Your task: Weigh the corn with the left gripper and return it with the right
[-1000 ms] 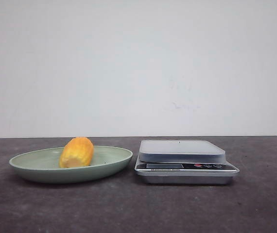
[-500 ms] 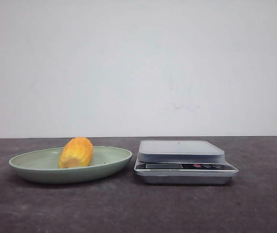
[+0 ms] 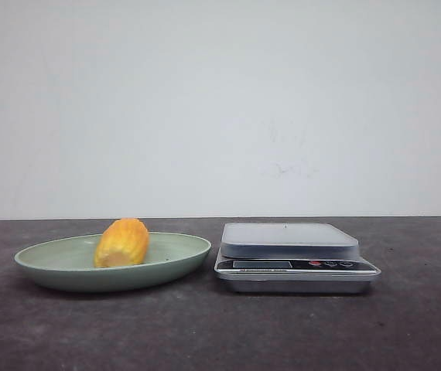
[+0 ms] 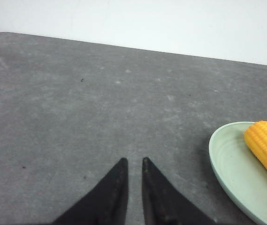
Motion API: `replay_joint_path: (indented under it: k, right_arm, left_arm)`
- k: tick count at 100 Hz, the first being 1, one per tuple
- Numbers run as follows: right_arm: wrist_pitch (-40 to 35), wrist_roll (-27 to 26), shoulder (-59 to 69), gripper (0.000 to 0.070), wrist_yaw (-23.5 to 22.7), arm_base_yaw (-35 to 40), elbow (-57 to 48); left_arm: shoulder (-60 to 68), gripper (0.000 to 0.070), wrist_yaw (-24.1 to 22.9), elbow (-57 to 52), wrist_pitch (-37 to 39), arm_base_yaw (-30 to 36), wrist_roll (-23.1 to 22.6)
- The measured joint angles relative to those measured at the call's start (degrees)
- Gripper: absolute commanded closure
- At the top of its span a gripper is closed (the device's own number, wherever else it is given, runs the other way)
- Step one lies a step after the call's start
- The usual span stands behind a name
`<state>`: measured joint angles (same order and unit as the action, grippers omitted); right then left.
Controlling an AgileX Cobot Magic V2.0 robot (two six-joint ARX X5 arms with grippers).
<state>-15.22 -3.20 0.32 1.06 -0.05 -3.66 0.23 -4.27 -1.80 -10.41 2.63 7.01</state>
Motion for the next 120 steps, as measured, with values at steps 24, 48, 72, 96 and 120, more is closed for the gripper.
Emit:
replay_joint_path:
  k: [24, 48, 72, 96, 120]
  right_arm:
    - [0.98, -0.68, 0.07, 0.0690, -1.03, 0.13, 1.22]
    - [1.33, -0.68, 0.07, 0.0689, -1.07, 0.17, 1.25]
    - [1.42, -0.68, 0.07, 0.0689, -1.07, 0.17, 1.25]
    - [2.16, -0.68, 0.07, 0.0690, -1.07, 0.17, 1.25]
    - [2.19, -0.68, 0.07, 0.0690, -1.07, 0.17, 1.25]
  left_arm:
    - [0.00, 0.0684, -0.02, 0.00, 0.02, 0.00, 0.00]
    - [0.00, 0.0684, 0.00, 0.00, 0.02, 0.00, 0.00]
    - [0.00, 0.0684, -0.02, 0.00, 0.02, 0.00, 0.00]
    - [0.00, 0.0684, -0.02, 0.00, 0.02, 0.00, 0.00]
    - [0.00, 0.0684, -0.02, 0.00, 0.00, 0.00, 0.00]
